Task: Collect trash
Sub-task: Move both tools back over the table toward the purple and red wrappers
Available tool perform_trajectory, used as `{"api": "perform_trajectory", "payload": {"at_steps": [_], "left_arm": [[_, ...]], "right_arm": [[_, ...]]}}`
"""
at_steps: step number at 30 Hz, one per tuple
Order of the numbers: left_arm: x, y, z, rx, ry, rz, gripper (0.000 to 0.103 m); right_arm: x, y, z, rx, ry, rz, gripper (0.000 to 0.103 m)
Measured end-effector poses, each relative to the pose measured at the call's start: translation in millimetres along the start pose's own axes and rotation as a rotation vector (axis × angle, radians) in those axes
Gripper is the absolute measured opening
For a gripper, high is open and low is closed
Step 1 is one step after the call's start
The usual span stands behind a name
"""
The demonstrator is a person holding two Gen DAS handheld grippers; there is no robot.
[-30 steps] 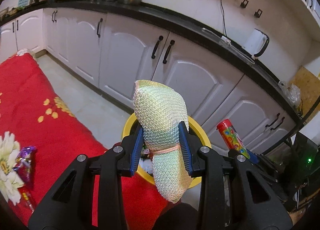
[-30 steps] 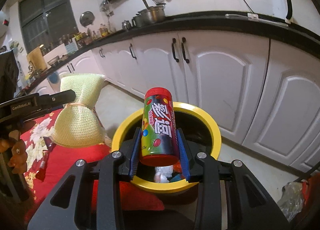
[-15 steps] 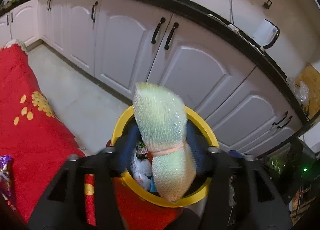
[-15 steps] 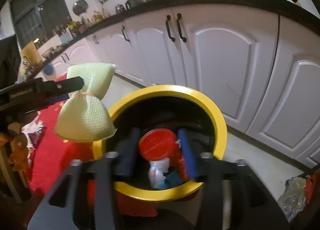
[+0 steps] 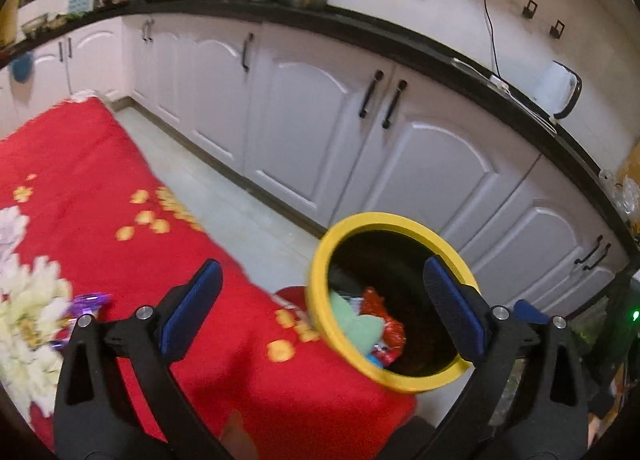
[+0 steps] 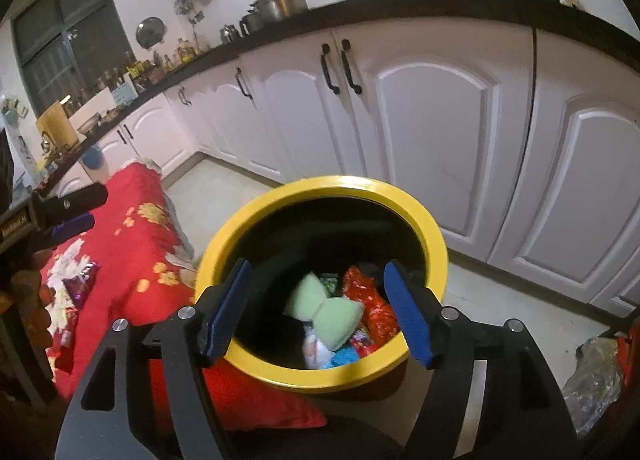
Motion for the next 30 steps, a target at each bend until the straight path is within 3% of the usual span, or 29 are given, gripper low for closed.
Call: {"api": "perform_trajectory", "payload": {"at_steps": [14,30], "left_arm": [[-3.8,77.6,71.8,0.08,-0.097,0.088,0.092],[-33.4,161.0,115.1,0.179,-0.096,0.172,0.092]], "right_arm": [[26.8,79.0,24.4,0.087,-0.061,0.141,0.072],[47.4,179.4,24.7,0.206,-0.068,0.318,0.074]]}}
Point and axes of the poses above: each gripper's, at about its wrist camera, not at the fingertips, and z roughly against the way its jaws point, y to its left, x to its top, the point moved 4 cm from there along -z, roughly the way its jaws point, and after that the axes turned 12 degrees about z, right-handed, at the moved point
